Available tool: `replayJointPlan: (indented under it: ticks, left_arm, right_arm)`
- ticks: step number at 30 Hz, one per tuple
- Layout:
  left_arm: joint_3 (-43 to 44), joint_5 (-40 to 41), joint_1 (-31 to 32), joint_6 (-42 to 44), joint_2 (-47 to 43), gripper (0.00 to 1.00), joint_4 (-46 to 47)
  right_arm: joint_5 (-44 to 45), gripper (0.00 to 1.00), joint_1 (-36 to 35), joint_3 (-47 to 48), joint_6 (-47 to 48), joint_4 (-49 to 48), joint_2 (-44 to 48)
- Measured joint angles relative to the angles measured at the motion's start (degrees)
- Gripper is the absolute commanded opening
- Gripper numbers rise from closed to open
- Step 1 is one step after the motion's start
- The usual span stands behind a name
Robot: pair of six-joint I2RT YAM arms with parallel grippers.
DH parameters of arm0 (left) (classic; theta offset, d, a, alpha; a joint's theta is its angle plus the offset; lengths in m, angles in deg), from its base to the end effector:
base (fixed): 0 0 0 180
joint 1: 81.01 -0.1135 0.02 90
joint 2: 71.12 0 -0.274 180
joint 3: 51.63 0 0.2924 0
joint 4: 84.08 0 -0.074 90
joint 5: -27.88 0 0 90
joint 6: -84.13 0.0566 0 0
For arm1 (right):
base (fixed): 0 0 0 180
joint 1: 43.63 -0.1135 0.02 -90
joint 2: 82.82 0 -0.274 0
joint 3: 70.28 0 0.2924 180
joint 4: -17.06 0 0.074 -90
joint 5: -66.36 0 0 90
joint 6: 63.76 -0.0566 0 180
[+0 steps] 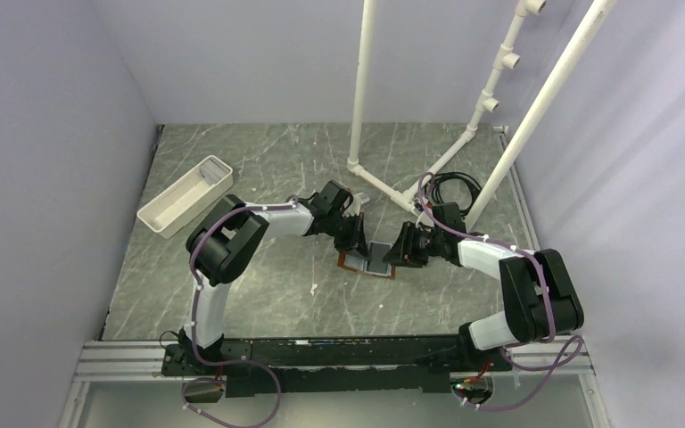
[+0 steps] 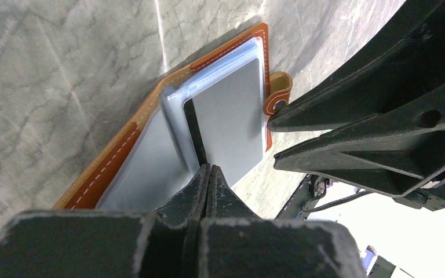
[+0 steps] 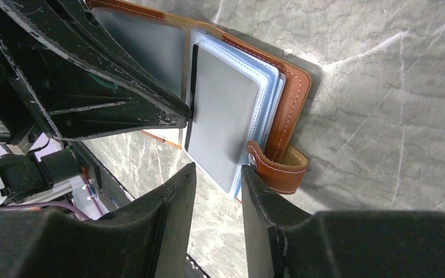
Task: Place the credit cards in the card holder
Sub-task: Insert the credit card into the card holder.
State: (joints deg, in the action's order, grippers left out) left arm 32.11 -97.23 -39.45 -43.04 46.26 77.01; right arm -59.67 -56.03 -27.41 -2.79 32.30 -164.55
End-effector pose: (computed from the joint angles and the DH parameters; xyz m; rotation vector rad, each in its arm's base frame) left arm 0.3245 -0.3312 0.0993 0.3987 2.7275 -1.2596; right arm 0.2649 0.0923 0.1042 0.1038 2.5825 1.0764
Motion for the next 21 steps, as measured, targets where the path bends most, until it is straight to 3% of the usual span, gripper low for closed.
replayJointPlan:
  ticks: [10,15,21]
  left_arm:
    - [-1.42,-0.26,-0.46,-0.07,0.0,0.0,1.75]
    - [-1.53,-0.33,-0.5,-0.04,0.0,0.0,1.95]
    - [-1.55,-0.44,-0.5,-0.04,0.0,0.0,2.05]
  right_arm:
    - [-0.46,0.37,0.0,0.0,-0.02,-0.17,-1.2]
    - [-0.98,0.29,0.0,0.0,-0.09,-0.46,-1.46]
    - [-1.86,0.29,0.0,0.0,-0.39,-0.52,-1.44]
